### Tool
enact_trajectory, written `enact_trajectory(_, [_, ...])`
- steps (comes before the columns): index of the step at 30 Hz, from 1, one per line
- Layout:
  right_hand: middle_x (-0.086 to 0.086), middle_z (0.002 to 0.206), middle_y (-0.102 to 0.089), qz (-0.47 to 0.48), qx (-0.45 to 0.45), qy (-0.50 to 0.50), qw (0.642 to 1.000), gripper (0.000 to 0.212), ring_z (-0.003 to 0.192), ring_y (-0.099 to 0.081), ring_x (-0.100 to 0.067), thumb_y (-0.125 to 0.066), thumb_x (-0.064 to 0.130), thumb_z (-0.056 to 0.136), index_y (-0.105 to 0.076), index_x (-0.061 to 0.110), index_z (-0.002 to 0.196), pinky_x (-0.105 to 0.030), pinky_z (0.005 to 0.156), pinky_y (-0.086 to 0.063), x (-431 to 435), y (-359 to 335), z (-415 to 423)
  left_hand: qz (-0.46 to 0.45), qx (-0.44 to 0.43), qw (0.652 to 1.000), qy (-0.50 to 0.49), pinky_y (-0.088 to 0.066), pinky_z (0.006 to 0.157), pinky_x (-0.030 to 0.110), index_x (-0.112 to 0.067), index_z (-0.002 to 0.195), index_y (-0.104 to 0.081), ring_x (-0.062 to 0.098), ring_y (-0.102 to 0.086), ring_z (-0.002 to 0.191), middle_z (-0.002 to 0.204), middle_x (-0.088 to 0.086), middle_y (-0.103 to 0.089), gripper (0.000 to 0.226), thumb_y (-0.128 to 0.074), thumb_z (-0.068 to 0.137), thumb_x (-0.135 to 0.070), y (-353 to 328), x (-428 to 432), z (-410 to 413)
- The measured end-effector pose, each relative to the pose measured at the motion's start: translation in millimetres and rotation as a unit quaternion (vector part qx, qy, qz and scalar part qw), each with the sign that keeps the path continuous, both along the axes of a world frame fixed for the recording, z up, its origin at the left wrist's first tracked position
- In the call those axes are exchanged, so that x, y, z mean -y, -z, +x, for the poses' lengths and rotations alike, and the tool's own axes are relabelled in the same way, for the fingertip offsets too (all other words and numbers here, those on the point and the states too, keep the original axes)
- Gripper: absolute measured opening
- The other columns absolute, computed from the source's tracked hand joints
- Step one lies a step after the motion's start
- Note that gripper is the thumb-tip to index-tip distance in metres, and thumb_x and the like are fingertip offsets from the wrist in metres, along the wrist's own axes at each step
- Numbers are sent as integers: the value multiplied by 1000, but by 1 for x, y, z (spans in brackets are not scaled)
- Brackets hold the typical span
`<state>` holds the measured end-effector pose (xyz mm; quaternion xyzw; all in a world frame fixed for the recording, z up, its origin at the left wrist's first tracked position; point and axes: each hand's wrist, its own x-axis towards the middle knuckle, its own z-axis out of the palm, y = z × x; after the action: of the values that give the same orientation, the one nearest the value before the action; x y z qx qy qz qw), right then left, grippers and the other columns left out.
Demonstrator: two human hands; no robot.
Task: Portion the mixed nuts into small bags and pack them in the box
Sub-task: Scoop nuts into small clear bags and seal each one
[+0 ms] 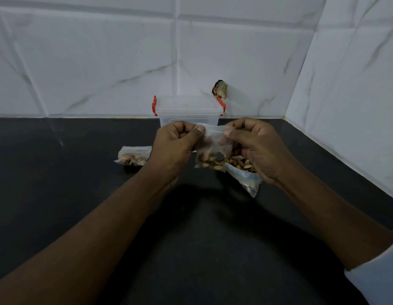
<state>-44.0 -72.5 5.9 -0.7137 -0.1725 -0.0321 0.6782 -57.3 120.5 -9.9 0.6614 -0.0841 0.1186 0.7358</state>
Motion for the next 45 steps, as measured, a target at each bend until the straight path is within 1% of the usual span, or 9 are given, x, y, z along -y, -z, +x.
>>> enact_trajectory(3, [-8, 83, -76, -30, 32, -1, 999, 4, 78, -72, -19, -66, 4, 97, -69, 1, 96, -29, 71, -59, 0, 3, 0, 3, 1, 1000, 13, -62, 83, 37, -7, 90, -68, 23, -76, 88, 88, 11, -77, 12, -62, 99, -11, -2, 1, -2])
enact_trajectory(8, [-7, 80, -75, -43, 73, -1, 996, 5, 75, -72, -17, -67, 1, 95, -71, 2, 93, -26, 70, -58, 0, 2, -1, -45, -31, 996, 66, -57, 87, 51, -8, 91, -67, 32, -70, 89, 89, 14, -72, 15, -60, 100, -17, -3, 3, -3])
enact_trajectory(13, [-11, 84, -78, -82, 105, 3, 991, 6, 75, -75, -18, -70, 2, 93, -76, 0, 94, -23, 69, -58, -2, 2, -5, 21, -19, 996, 81, -61, 76, 39, 1, 105, -69, 27, -73, 88, 95, 13, -75, 18, -66, 97, -15, 0, 1, -2])
enact_trajectory(16, [-13, 82, -78, -106, 113, 10, 988, 7, 72, -74, -17, -71, 2, 93, -78, 1, 95, -20, 66, -57, -2, 2, -7, 105, -2, 993, 49, -60, 75, 29, -4, 101, -71, 18, -76, 87, 92, 7, -78, 14, -68, 95, -16, -2, -4, 0])
enact_trajectory(19, [-15, 82, -77, -113, 122, 11, 986, 9, 72, -74, -23, -70, 4, 95, -78, 1, 96, -23, 64, -59, -4, 1, -7, 135, 13, 991, 12, -61, 77, 28, -8, 96, -73, 15, -76, 85, 90, 5, -78, 7, -70, 93, -15, -3, -6, 0])
enact_trajectory(26, [-8, 86, -78, -138, 147, 35, 979, 12, 80, -75, -29, -64, 6, 99, -76, 6, 102, -39, 71, -63, -3, 5, -2, 17, -6, 1000, 12, -62, 77, 33, -2, 87, -75, 23, -76, 80, 85, 15, -78, 5, -75, 89, -7, 1, -10, 3])
enact_trajectory(36, [-2, 76, -69, -258, 173, 15, 950, 12, 67, -68, -23, -69, 24, 98, -71, 18, 88, -49, 67, -59, -1, 8, 1, 159, 2, 986, 50, -61, 80, 30, -7, 85, -73, 17, -74, 79, 82, 8, -78, 9, -72, 91, -13, -5, -18, 2])
enact_trajectory(39, [3, 75, -69, -302, 197, 26, 932, 13, 65, -64, -11, -70, 26, 97, -72, 19, 87, -34, 65, -56, 1, 6, 3, 175, -15, 983, 61, -59, 79, 26, -6, 85, -73, 16, -74, 80, 83, 8, -78, 9, -72, 91, -13, -7, -26, 2])
enact_trajectory(45, [4, 71, -70, -308, 191, 43, 931, 14, 58, -61, -5, -70, 23, 97, -72, 16, 85, -12, 57, -43, 6, 5, 3, 233, -9, 971, 62, -61, 88, 41, -10, 88, -73, 21, -74, 83, 85, 7, -77, 11, -70, 94, -19, -8, -33, 7])
